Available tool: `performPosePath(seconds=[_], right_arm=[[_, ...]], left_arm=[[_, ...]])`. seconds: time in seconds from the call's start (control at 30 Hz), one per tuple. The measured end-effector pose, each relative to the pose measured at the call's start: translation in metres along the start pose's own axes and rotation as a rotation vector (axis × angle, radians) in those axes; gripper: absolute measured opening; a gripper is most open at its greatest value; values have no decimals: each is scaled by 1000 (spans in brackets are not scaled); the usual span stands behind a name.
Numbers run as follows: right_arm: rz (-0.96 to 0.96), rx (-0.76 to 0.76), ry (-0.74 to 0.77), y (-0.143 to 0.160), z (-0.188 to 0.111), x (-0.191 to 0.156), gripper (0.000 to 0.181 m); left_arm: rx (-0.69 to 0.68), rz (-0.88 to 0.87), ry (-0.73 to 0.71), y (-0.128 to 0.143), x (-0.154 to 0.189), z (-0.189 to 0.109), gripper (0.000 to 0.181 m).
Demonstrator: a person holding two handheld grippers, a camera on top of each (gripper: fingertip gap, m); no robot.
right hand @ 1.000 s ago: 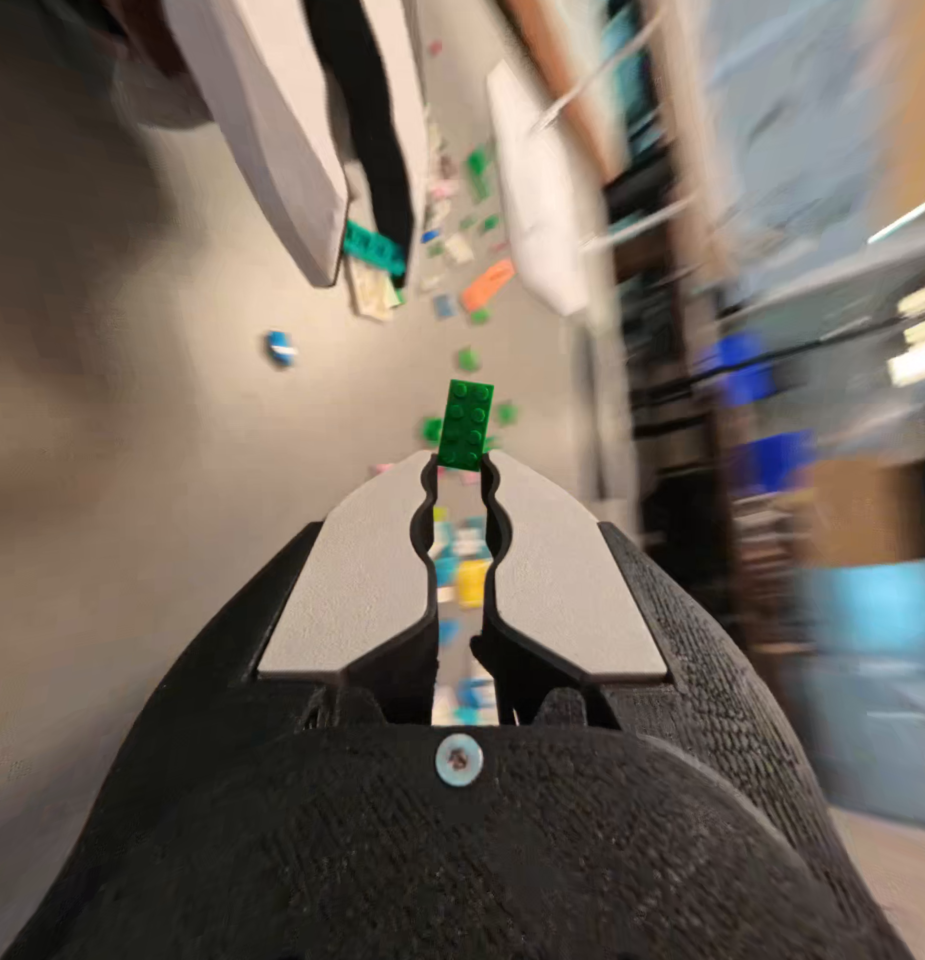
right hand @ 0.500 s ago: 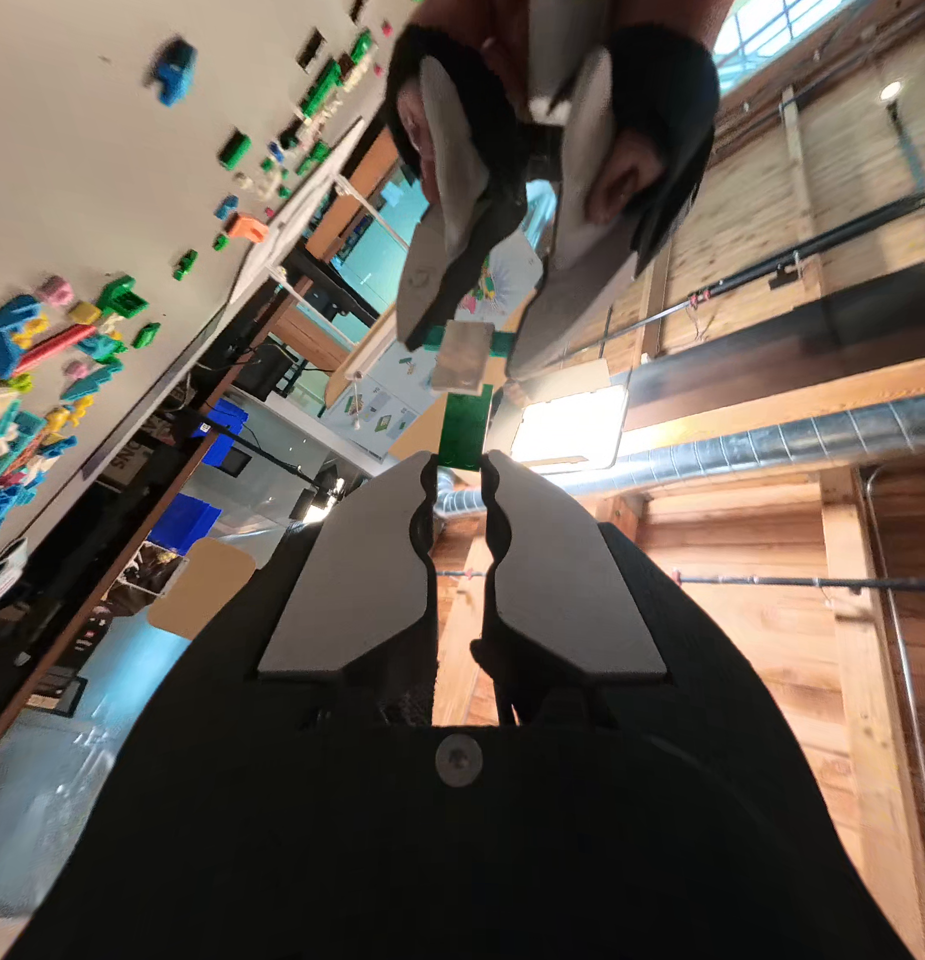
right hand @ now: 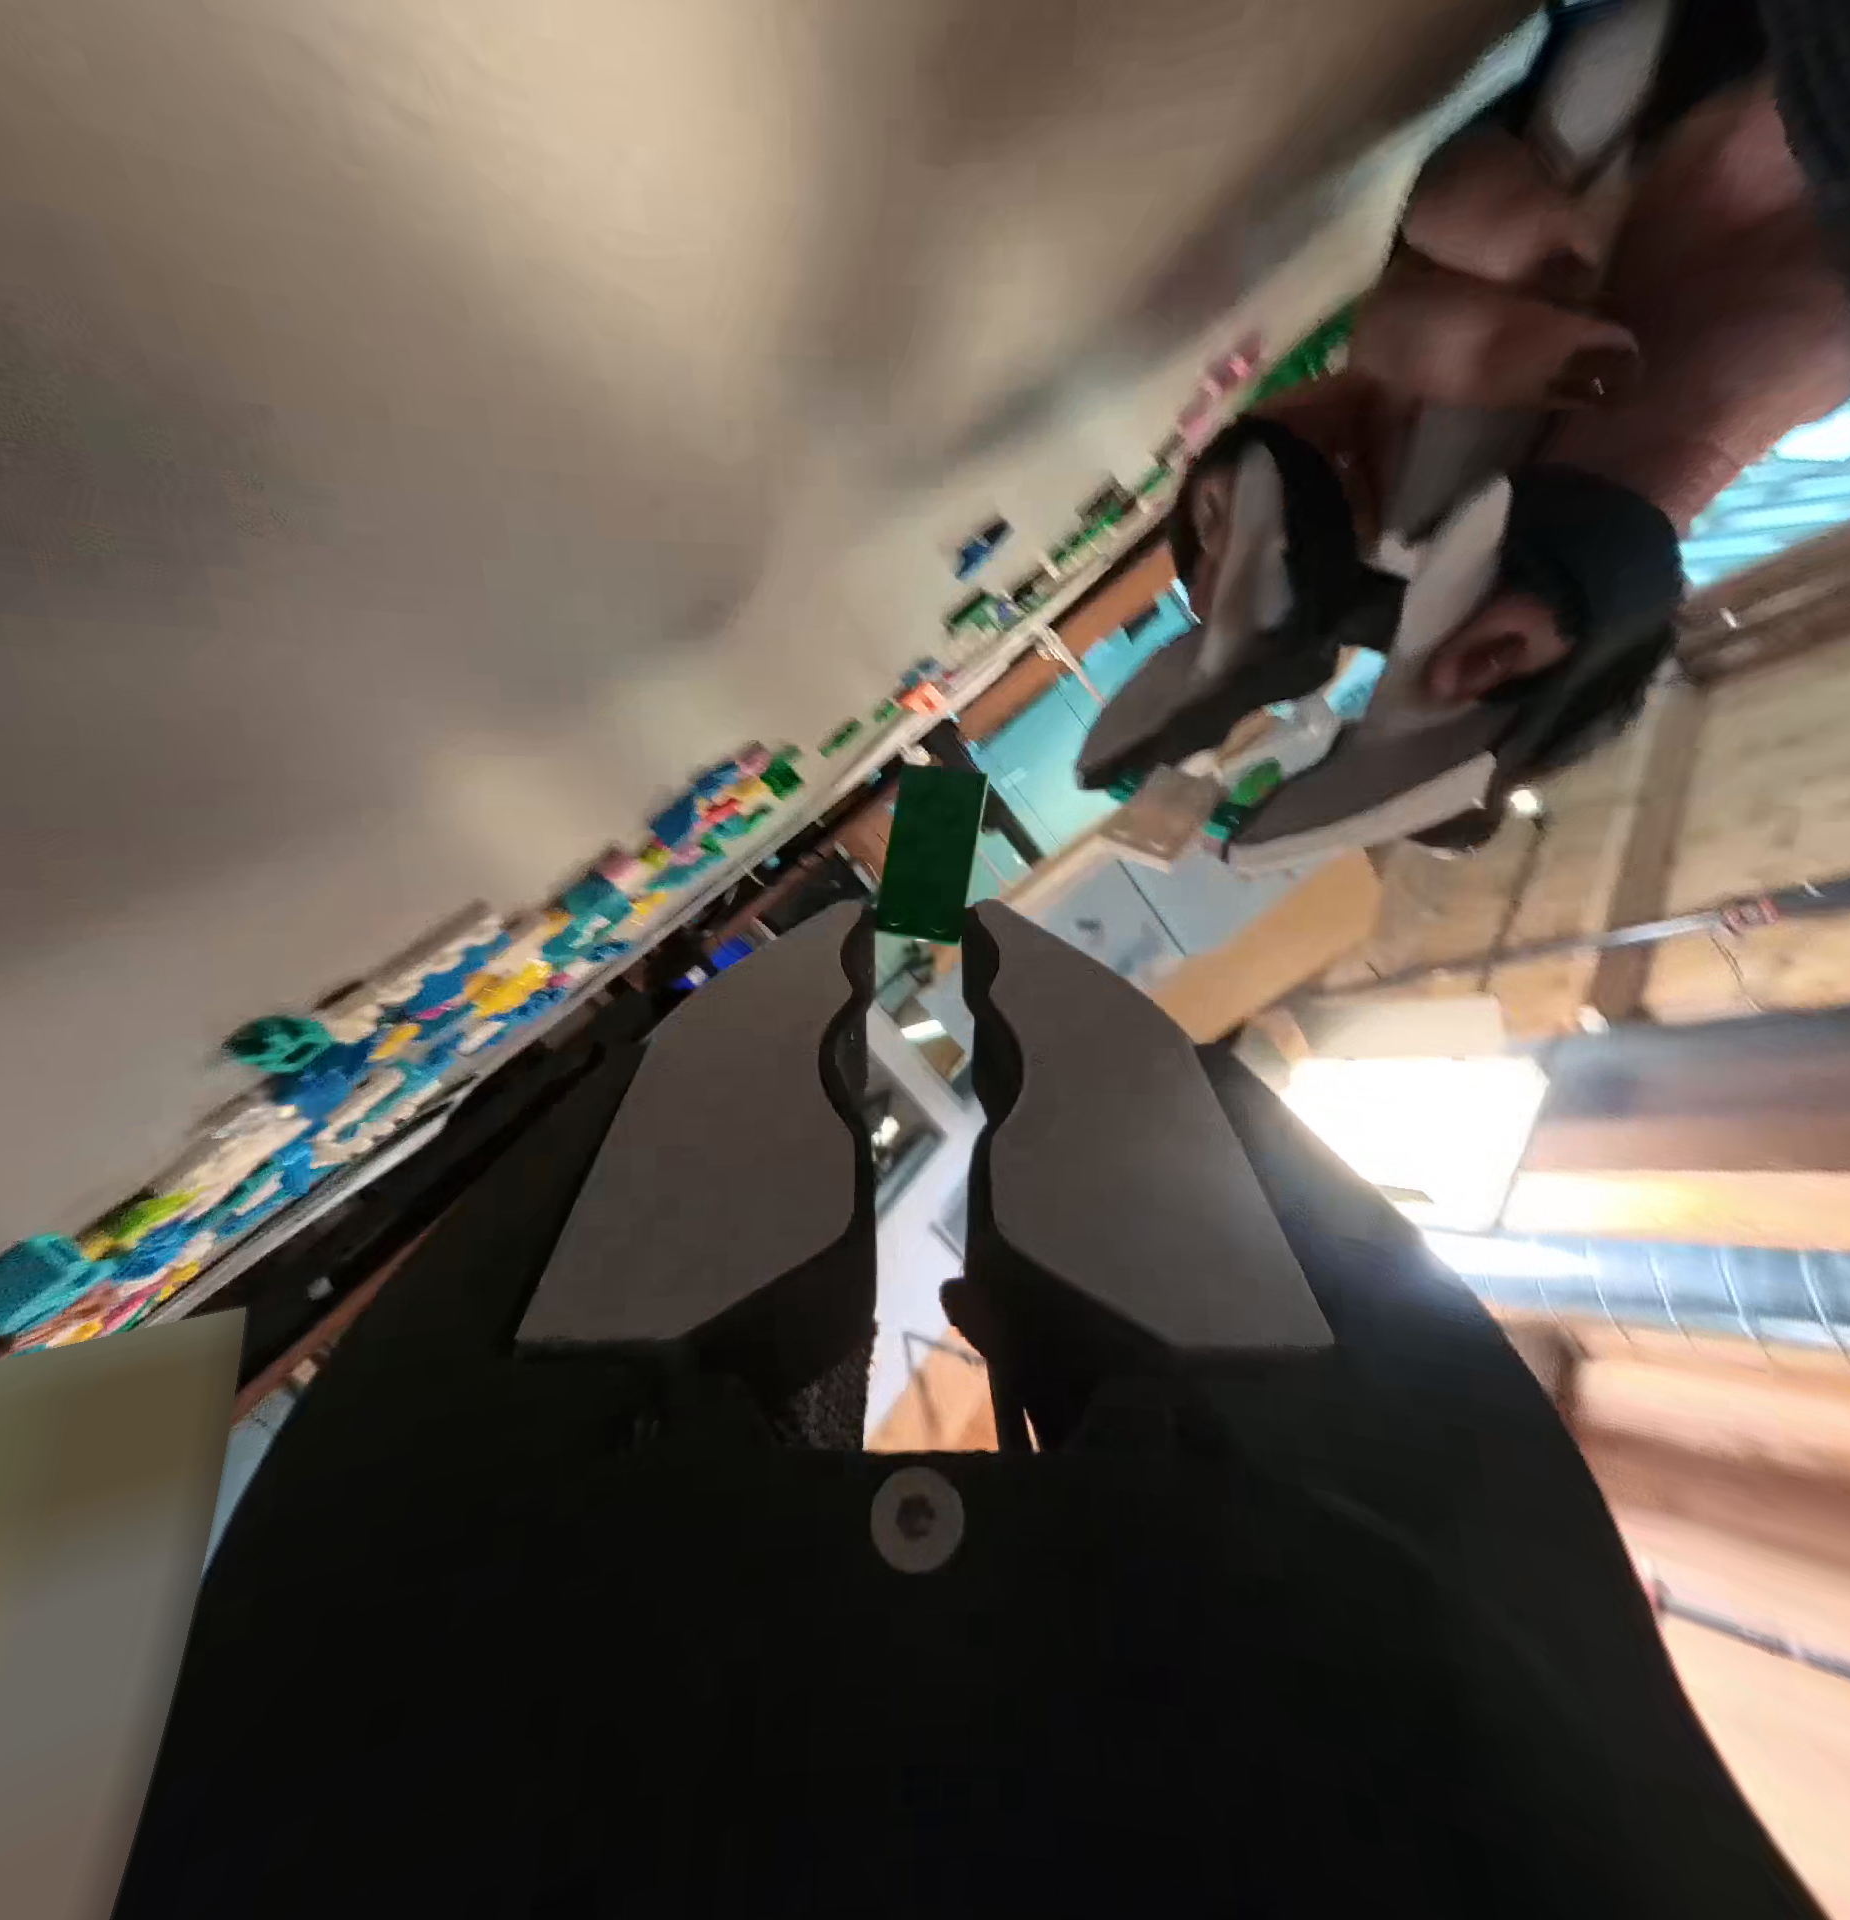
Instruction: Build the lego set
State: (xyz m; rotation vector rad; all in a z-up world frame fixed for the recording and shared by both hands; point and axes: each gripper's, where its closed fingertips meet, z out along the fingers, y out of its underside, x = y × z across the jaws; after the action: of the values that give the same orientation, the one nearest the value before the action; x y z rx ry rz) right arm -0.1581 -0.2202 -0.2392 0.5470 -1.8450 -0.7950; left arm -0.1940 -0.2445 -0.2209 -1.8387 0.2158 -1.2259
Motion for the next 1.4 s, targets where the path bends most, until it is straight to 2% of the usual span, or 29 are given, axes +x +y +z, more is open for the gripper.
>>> performPosePath(seconds=[0.03, 0.13, 0.27, 0.4, 0.47, 0.53, 0.57, 0.6, 0.67, 0.7, 0.73, 0.8, 0.97, 1.1, 1.17, 1.3, 1.4], right_arm=[[-24, 15, -7, -3, -1, -2, 14], [-117, 91, -32, -16, -3, -5, 14], [-228, 272, -67, -40, -13, -11, 14], [-208, 372, -100, -48, -24, -10, 28], [-85, 344, -110, -37, -27, -4, 33], [242, 259, -174, -15, -27, -1, 26], [506, 204, -224, -5, -26, -1, 18], [807, 169, -300, -1, -25, -4, 19], [1393, 201, -502, -13, -27, -4, 22], [1618, 228, -573, -20, -26, 0, 23], [1772, 236, -635, -24, -24, 0, 25], [1912, 207, -699, -28, -19, -6, 27], [2055, 252, -885, -49, -13, -15, 29], [2028, 243, -923, -54, -11, -21, 27], [2007, 241, -917, -53, -11, -22, 15], [1970, 246, -841, -40, -11, -19, 15], [1997, 342, -717, -14, -16, 7, 15]], left_arm=[[-4, 9, -9, 0, -1, 0, 34], [-5, 23, -26, -1, -3, -1, 34], [-12, 23, -28, 1, -4, 0, 34], [-15, 45, -24, 1, -3, 0, 34], [-11, 68, -23, 0, -2, -2, 34], [-4, 112, -8, -2, 1, -4, 34], [-2, 145, -1, -3, 4, -5, 34], [-1, 187, 6, -3, 6, -5, 34], [-4, 296, 9, -3, 11, -5, 34], [-7, 354, 7, -2, 13, -5, 34], [-7, 406, 9, -1, 16, -4, 34], [-9, 478, 2, 1, 19, -3, 34], [-16, 591, -12, 5, 24, -2, 34], [-9, 613, -7, 5, 26, -1, 34], [-7, 615, -4, 5, 26, -1, 34], [5, 632, 1, 4, 29, -1, 34], [6, 654, -2, 4, 30, 0, 34]])
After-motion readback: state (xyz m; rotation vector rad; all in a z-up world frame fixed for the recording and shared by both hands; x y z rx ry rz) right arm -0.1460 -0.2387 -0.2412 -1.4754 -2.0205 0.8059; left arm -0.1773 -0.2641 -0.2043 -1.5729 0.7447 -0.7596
